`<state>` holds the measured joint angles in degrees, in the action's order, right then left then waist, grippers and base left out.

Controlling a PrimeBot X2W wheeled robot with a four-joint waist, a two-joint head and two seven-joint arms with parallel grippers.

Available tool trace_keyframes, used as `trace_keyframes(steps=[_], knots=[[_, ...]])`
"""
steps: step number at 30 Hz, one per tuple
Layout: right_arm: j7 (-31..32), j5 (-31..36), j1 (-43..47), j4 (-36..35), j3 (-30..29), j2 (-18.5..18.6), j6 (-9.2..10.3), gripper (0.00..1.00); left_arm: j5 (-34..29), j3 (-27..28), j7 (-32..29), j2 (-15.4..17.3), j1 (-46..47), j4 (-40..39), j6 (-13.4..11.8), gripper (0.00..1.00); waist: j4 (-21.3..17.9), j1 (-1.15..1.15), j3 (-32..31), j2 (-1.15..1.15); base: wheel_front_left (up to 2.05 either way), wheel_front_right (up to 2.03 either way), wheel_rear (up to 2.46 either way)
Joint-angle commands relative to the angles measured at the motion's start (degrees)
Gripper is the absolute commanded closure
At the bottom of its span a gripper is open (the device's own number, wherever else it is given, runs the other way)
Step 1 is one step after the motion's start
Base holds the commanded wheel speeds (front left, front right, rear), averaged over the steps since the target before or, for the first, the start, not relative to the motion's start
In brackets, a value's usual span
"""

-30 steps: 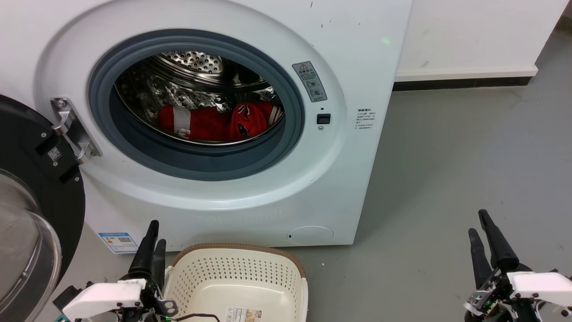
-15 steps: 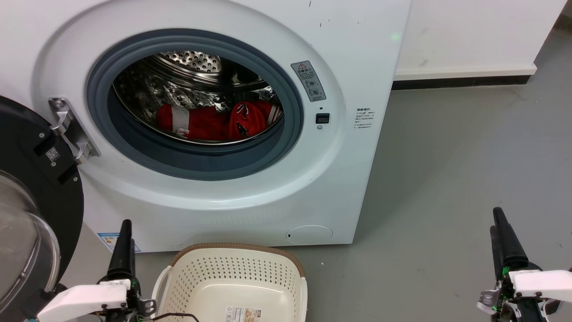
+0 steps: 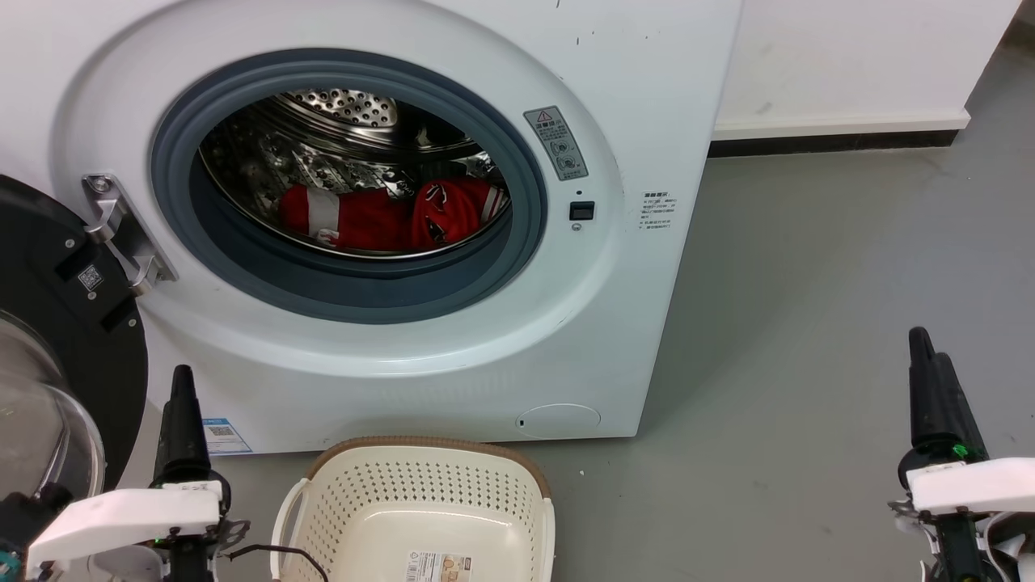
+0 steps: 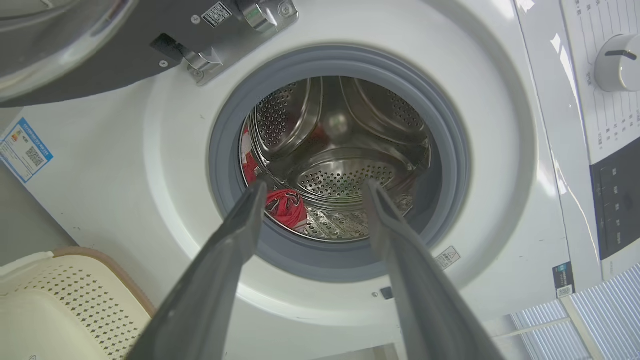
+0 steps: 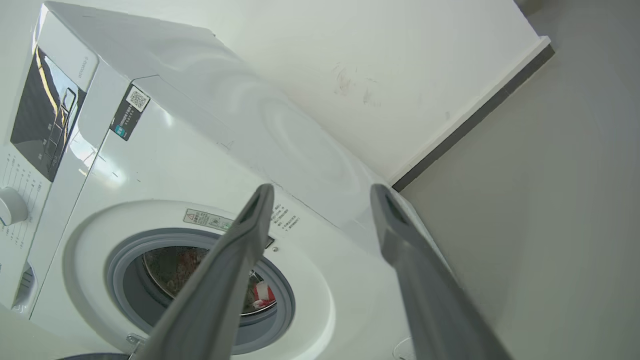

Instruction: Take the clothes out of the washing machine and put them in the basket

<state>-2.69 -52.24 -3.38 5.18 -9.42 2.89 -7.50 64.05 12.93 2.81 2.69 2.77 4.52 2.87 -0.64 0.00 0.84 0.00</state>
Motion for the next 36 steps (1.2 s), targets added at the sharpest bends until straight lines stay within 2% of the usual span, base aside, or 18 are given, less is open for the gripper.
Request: trace_keyframes(steps=[1, 5, 6, 8, 11, 16, 19, 22, 26, 36], knots=[[-0.75, 3.31, -1.08, -2.36, 0.52, 0.06, 0.00, 0.00, -2.84, -0.88, 0.73, 0.14, 0.28, -2.21, -0.57, 0.00, -0.01, 0.00, 0.04, 0.00, 0.00, 0.00, 0.00], [-1.35, 7.59, -0.78, -4.19, 1.37, 0.06, 0.00, 0.00, -6.31, -2.14, 1.31, 0.16, -0.40, -3.69, -1.50, 0.00, -0.01, 0.00, 0.10, 0.00, 0.00, 0.00, 0.00], [-1.73, 10.34, -0.58, -5.30, 2.03, 0.05, 0.00, 0.00, -8.50, -3.03, 1.70, 0.15, -0.74, -4.60, -2.00, 0.00, -0.03, 0.00, 0.13, 0.00, 0.00, 0.00, 0.00], [-2.11, 12.60, -0.36, -6.25, 2.72, 0.05, 0.00, 0.00, -9.25, -4.12, 2.08, 0.16, -1.16, -4.97, -1.78, 0.00, -0.07, 0.00, 0.12, 0.00, 0.00, 0.00, 0.00], [-2.50, 13.56, -0.11, -7.05, 3.67, 0.05, 0.00, 0.00, -11.82, -4.81, 2.46, 0.16, -1.69, -5.26, -1.29, 0.00, -0.13, 0.00, 0.10, 0.00, 0.00, 0.00, 0.00], [-3.38, 18.14, 0.44, -8.10, 3.93, 0.05, 0.00, 0.00, -17.95, -5.83, 3.31, 0.17, -1.61, -7.13, -2.86, 0.00, -0.21, 0.00, 0.13, 0.00, 0.00, 0.00, 0.00], [-3.91, 21.17, 0.49, -8.44, 3.68, 0.04, 0.00, 0.00, -21.41, -6.59, 3.83, 0.18, -1.33, -9.25, -3.70, 0.00, -0.29, 0.00, 0.22, 0.00, 0.00, 0.00, 0.00], [-4.40, 23.27, 0.33, -8.58, 2.95, 0.04, 0.00, 0.00, -25.90, -7.77, 4.33, 0.18, -1.09, -11.84, -3.49, 0.00, -0.37, 0.00, 0.37, 0.00, 0.00, 0.00, 0.00], [-5.09, 26.36, 0.36, -8.73, 2.83, 0.03, 0.00, 0.00, -29.71, -9.05, 5.01, 0.19, -1.59, -13.88, -5.13, 0.00, -0.43, 0.00, 0.47, 0.00, 0.00, 0.00, 0.00], [-6.56, 34.69, 1.77, -7.71, 4.21, 0.02, 0.01, 0.00, -39.49, -12.93, 6.51, 0.61, -3.30, -13.14, -6.77, 0.00, -0.68, 0.00, 0.40, 0.00, 0.00, 0.00, 0.00]])
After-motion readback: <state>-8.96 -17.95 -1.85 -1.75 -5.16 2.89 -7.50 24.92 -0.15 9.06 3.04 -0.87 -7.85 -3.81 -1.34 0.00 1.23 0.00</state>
